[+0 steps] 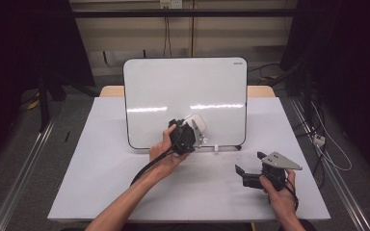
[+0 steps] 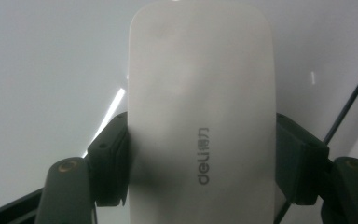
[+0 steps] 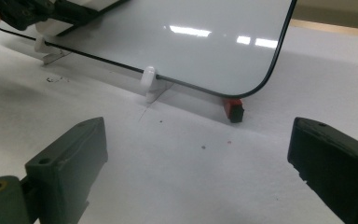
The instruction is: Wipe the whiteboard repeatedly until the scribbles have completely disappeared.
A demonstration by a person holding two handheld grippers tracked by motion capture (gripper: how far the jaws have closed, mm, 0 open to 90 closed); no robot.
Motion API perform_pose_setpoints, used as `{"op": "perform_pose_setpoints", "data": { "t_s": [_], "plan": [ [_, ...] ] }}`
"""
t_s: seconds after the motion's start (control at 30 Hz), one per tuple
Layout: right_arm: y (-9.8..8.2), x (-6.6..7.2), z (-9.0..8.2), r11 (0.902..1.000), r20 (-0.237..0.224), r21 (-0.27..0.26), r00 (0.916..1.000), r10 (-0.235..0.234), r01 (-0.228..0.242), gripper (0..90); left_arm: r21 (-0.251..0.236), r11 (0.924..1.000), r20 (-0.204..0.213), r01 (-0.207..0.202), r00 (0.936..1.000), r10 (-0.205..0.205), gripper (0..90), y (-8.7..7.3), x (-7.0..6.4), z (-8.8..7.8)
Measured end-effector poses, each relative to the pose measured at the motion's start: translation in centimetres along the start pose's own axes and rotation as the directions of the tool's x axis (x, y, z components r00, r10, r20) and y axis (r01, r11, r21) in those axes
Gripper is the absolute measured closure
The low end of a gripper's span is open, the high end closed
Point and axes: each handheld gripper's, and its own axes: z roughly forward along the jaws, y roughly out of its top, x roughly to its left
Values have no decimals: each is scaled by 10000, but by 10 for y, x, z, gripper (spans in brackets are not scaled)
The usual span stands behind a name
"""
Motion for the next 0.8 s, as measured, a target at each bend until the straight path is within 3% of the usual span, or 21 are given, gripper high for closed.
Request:
{"op": "perform_pose_setpoints", "data": {
  "t_s": [0.47,0.8],
  "plan": [
    [0,0,0,10000,34,14,10000,22,-22,44,19,9960,-330,895,9955,-894,312,-33,24,-11],
    [0,0,0,10000,50,12,10000,2,-2,44,79,9893,-394,1457,9886,-1453,312,-43,36,-15]
  ]
}}
